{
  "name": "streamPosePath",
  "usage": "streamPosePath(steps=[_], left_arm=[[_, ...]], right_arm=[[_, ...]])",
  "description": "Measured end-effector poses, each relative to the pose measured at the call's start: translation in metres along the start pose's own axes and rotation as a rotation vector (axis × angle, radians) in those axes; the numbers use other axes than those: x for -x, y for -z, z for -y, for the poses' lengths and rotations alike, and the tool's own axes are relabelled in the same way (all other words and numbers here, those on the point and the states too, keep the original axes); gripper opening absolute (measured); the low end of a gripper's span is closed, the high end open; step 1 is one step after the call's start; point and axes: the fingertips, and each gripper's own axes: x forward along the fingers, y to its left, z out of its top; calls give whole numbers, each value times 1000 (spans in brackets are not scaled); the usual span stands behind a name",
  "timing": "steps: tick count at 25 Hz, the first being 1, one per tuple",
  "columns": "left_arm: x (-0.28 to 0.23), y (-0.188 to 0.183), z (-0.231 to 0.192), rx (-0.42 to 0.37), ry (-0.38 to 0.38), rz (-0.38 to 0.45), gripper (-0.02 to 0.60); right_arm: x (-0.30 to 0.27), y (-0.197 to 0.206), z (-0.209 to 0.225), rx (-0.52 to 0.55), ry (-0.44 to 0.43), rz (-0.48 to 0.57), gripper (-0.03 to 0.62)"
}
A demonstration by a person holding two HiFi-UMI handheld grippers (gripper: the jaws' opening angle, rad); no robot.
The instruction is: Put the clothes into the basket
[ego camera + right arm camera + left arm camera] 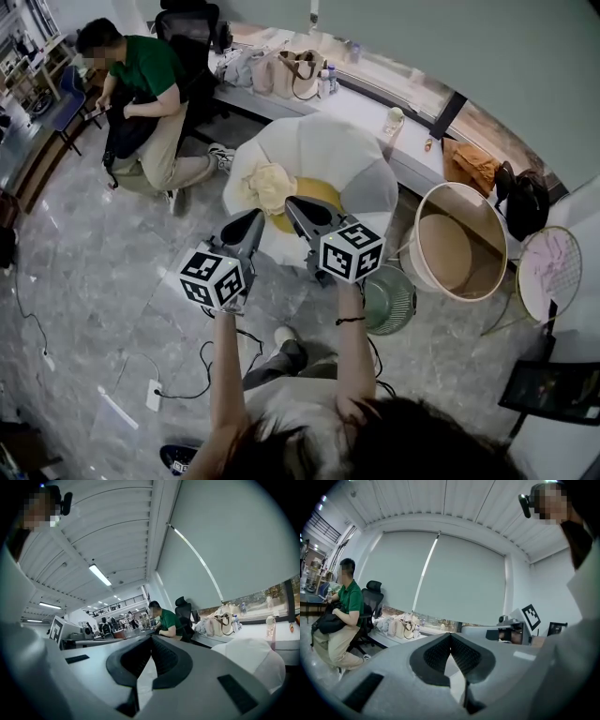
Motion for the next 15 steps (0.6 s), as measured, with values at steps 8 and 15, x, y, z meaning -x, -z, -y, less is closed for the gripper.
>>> streamPosePath(steps=[8,15], left_arm=[[5,-6,-24,6,25,18,11],[-2,-9,-37,31,19,27,11]], right_arm=[[-22,3,-4,18,38,-1,9],[-29,-3,7,10,59,-6,9]])
